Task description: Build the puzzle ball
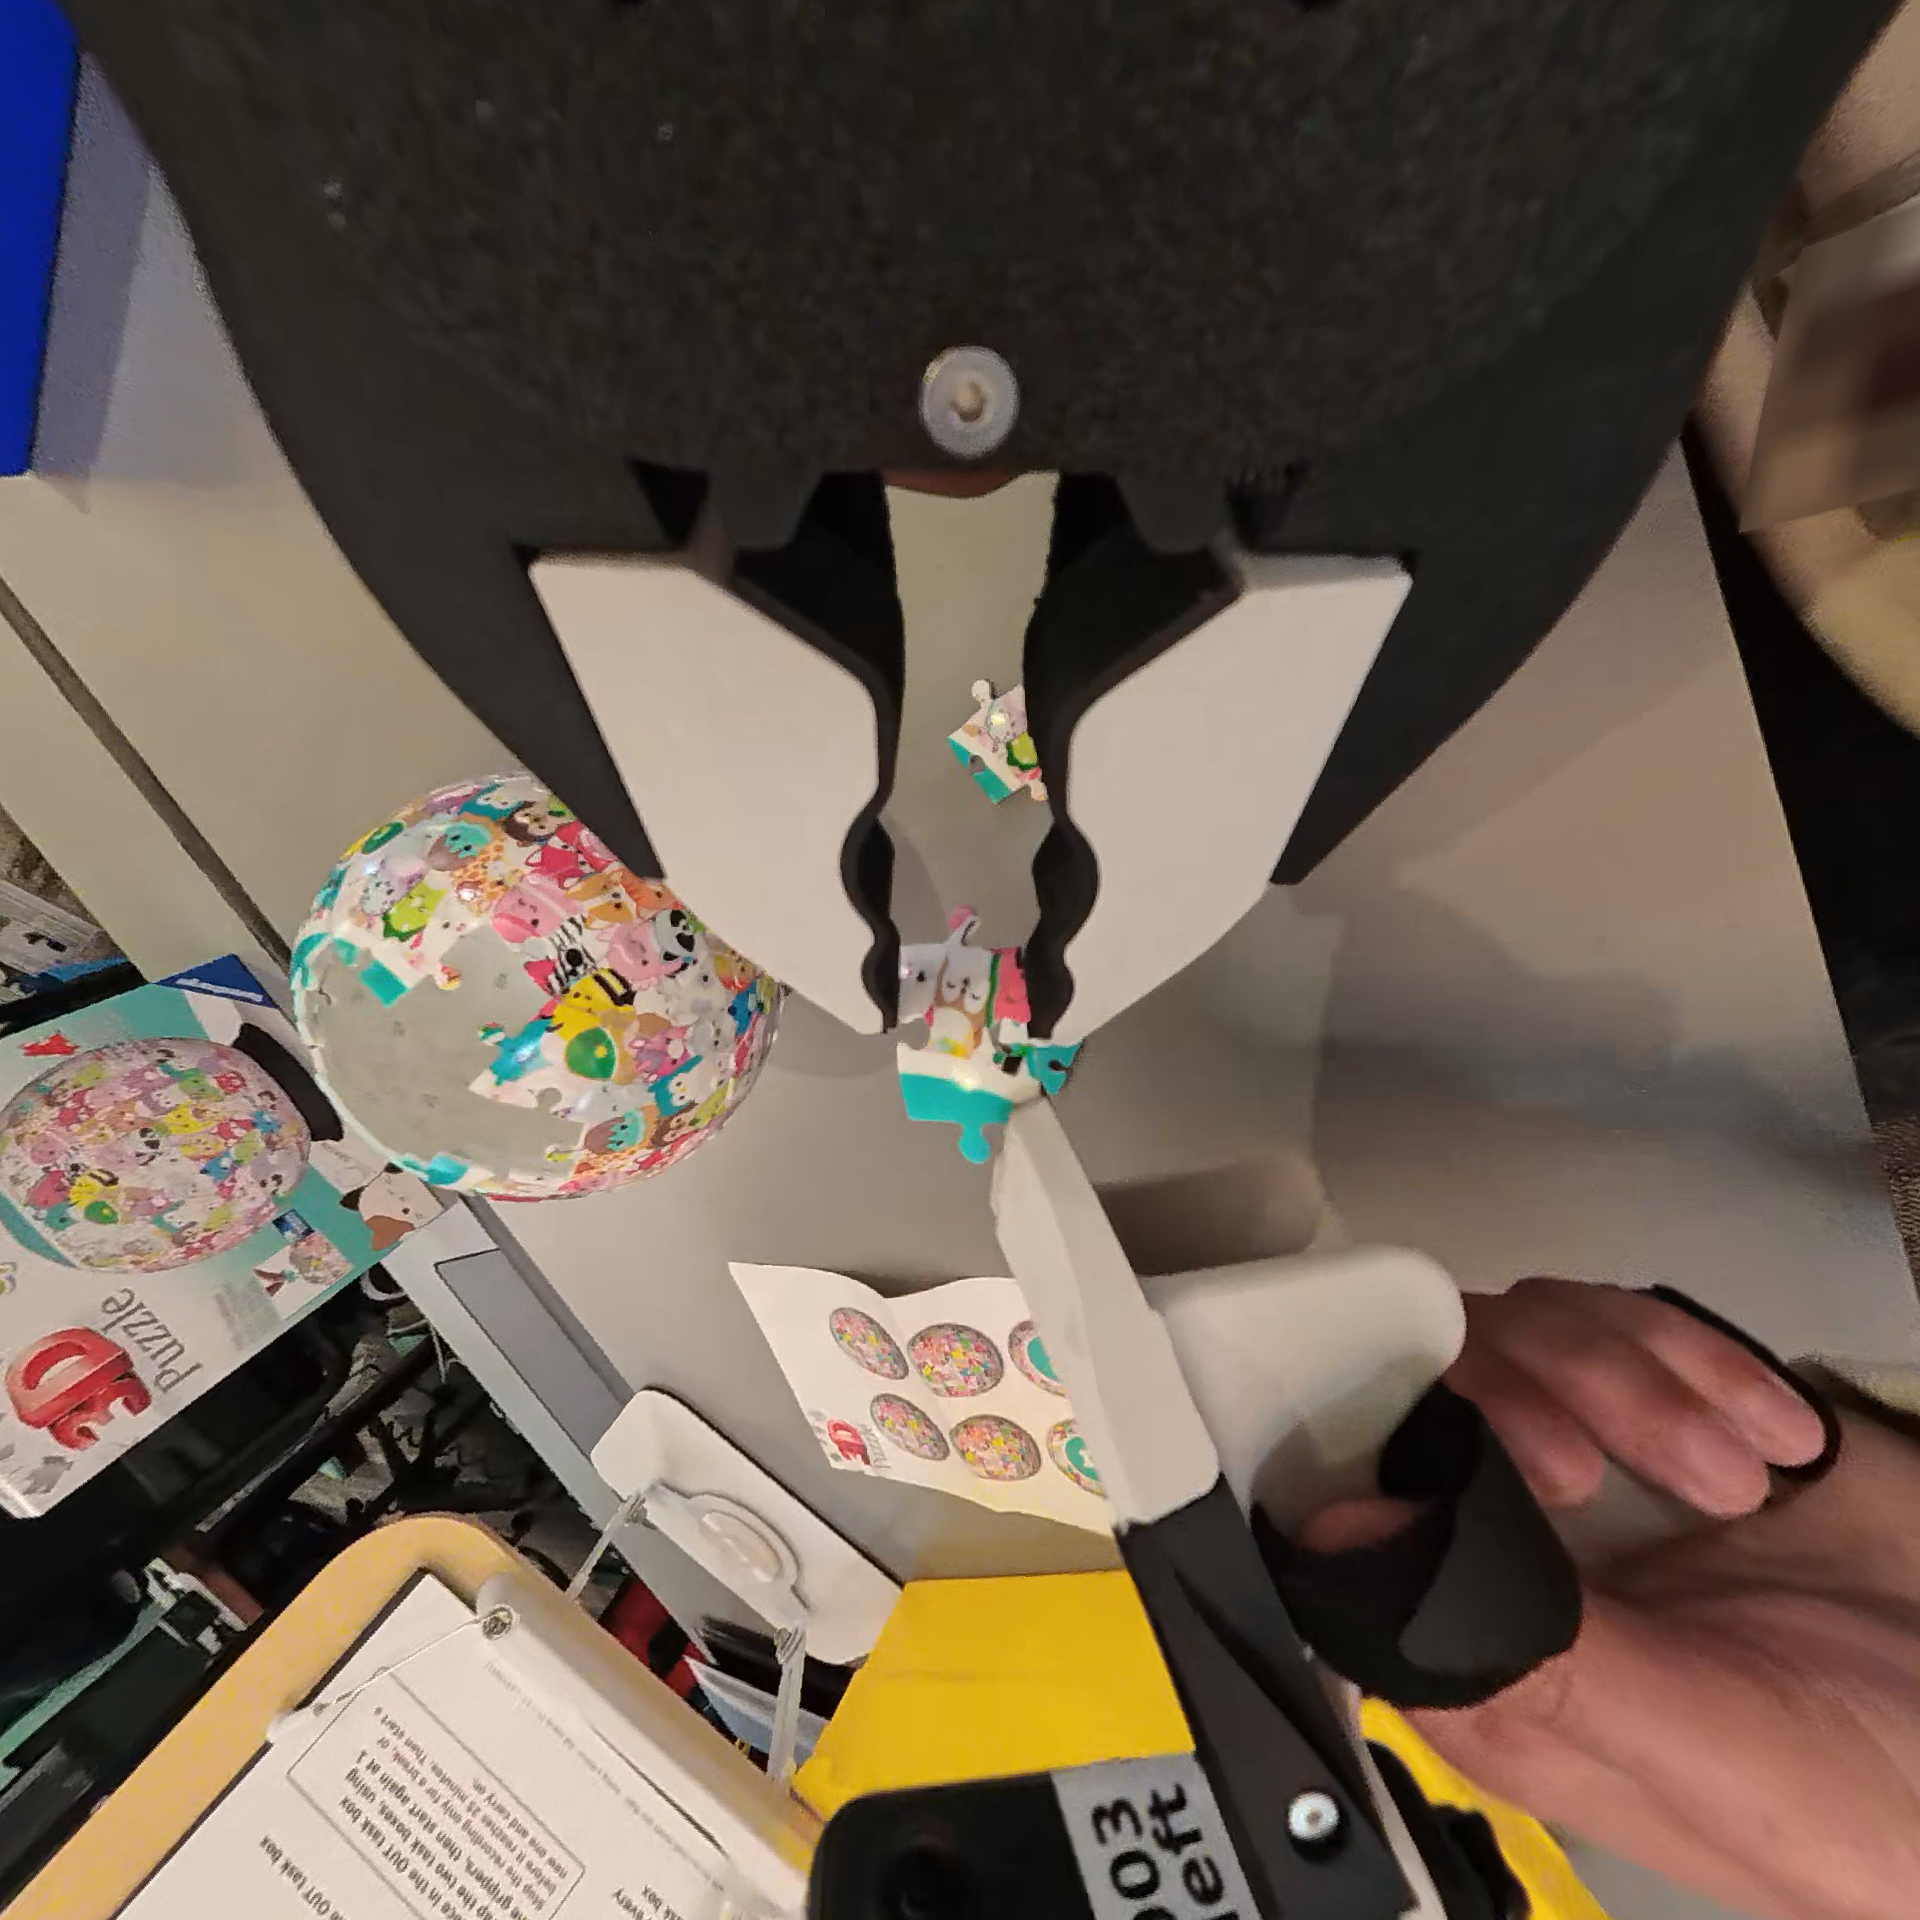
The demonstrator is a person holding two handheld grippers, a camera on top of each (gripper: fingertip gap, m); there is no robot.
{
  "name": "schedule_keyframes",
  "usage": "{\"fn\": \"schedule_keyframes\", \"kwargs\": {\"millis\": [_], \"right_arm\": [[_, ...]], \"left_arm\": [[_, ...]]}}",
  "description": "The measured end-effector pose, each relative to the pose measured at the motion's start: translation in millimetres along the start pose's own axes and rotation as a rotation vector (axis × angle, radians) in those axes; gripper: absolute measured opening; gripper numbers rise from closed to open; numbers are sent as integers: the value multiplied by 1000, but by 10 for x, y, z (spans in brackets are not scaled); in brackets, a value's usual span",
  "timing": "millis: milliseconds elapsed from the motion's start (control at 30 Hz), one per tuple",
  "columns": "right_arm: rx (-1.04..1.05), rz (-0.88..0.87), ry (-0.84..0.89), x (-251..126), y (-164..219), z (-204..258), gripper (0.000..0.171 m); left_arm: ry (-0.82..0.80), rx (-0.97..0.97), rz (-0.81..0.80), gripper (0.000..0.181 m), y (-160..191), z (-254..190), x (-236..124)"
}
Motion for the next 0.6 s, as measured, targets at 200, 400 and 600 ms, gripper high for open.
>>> {"fn": "schedule_keyframes", "kwargs": {"millis": [200,400,600], "right_arm": [[32,18,64,-12,43,-68,23],[-18,11,93,-23,20,-49,23],[-149,17,143,-48,37,-2,23]], "left_arm": [[-26,1,3,13,-219,-31,-45],[-88,7,119,17,-253,-2,96],[-74,-54,232,2,-269,-9,177]]}}
Point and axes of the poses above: each gripper's, where its closed fingertips meet, x out along the fingers, y out of its underside, z = x × y across the jaws, the point moved 7 cm from there along -x, back along the fingers, and after that the axes turned 7 degrees about -z, right-handed, at the moved point
